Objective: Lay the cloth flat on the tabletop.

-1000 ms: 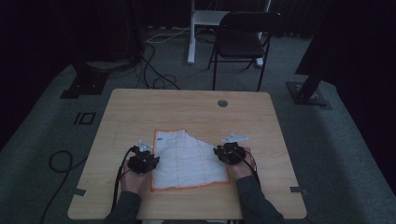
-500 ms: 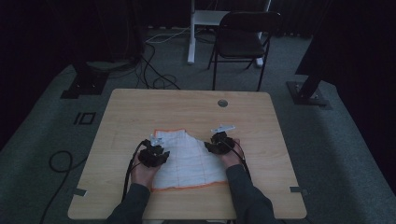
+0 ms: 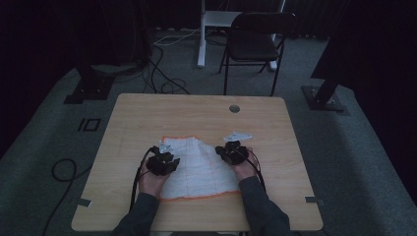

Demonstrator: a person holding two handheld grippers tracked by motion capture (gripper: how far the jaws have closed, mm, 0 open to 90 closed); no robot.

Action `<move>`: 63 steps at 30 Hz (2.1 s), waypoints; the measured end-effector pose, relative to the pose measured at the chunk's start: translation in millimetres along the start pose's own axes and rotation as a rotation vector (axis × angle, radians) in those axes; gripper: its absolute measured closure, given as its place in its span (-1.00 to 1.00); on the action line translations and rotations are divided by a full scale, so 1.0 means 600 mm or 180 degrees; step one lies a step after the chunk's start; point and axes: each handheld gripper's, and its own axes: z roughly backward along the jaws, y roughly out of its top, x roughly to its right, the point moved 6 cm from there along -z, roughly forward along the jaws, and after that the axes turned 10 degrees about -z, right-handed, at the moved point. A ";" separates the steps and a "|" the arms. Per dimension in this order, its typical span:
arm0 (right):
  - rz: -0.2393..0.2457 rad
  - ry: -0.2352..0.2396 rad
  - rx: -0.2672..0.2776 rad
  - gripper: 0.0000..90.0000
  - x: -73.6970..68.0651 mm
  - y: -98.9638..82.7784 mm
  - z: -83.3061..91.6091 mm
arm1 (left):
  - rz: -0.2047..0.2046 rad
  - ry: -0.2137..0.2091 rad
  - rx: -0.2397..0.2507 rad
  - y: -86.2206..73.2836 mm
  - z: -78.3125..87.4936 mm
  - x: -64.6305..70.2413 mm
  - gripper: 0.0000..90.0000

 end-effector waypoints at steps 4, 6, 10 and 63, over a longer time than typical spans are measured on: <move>0.0192 0.0264 0.0020 0.91 -0.044 -0.017 0.010 | -0.0018 -0.0012 0.0087 0.008 0.011 0.004 0.49; 0.0270 0.0352 -0.0034 0.91 -0.061 -0.032 0.006 | -0.0062 -0.0033 0.0142 0.015 0.015 0.011 0.49; 0.0347 0.0439 -0.0191 0.90 -0.083 -0.063 -0.009 | -0.0167 -0.0099 0.0235 0.033 0.016 0.030 0.49; -0.0225 0.0385 -0.0532 0.48 -0.015 -0.044 -0.033 | -0.0464 -0.0294 -0.0195 0.000 -0.044 0.085 0.50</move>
